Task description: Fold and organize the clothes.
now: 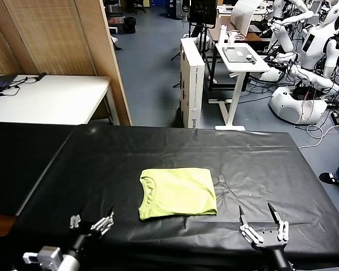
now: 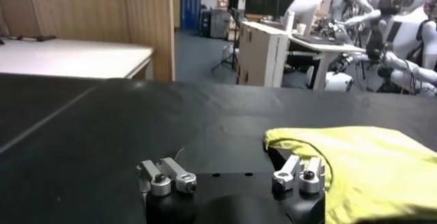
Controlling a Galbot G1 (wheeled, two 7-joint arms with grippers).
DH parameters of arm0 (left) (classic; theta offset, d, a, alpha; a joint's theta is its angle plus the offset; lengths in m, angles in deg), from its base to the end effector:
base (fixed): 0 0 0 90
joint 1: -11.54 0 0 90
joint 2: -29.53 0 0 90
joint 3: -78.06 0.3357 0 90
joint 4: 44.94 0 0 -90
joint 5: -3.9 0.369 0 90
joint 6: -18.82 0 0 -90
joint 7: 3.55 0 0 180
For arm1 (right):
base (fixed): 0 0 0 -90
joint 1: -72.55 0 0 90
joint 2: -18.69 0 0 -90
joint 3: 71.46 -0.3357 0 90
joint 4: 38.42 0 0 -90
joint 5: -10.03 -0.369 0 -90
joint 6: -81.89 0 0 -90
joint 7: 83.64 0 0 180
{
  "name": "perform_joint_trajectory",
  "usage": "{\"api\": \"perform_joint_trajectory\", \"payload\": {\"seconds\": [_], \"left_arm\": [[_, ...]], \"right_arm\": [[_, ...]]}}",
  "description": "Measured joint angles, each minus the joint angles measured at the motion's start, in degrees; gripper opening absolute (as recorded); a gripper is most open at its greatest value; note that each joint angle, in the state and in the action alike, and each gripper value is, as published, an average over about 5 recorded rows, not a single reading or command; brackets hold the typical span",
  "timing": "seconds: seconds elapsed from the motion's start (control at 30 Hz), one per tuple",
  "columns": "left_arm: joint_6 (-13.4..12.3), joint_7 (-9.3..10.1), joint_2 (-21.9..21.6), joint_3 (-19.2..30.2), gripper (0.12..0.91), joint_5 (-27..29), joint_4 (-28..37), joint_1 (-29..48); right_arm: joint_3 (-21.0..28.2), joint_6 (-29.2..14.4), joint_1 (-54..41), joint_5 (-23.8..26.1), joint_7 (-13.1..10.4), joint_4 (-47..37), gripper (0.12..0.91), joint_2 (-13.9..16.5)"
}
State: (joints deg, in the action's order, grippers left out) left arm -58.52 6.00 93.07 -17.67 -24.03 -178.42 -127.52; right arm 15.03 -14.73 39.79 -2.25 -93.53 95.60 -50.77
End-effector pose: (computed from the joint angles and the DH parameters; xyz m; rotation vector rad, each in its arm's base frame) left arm 0.1283 0.0604 -0.2414 -0.1182 -2.7817 0.0535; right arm 0.0857 -0.0430 -0.2598 0.0670 -3.0187 0.0911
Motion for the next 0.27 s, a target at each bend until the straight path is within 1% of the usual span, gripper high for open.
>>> {"api": "perform_joint_trajectory", "payload": {"seconds": [0.27], "left_arm": [[-0.1, -0.49, 0.3, -0.3, 0.907, 0.2, -0.1, -0.5]], "right_arm": [[0.3, 1.0, 0.0, 0.0, 0.0, 0.1, 0.907, 0.0]]}}
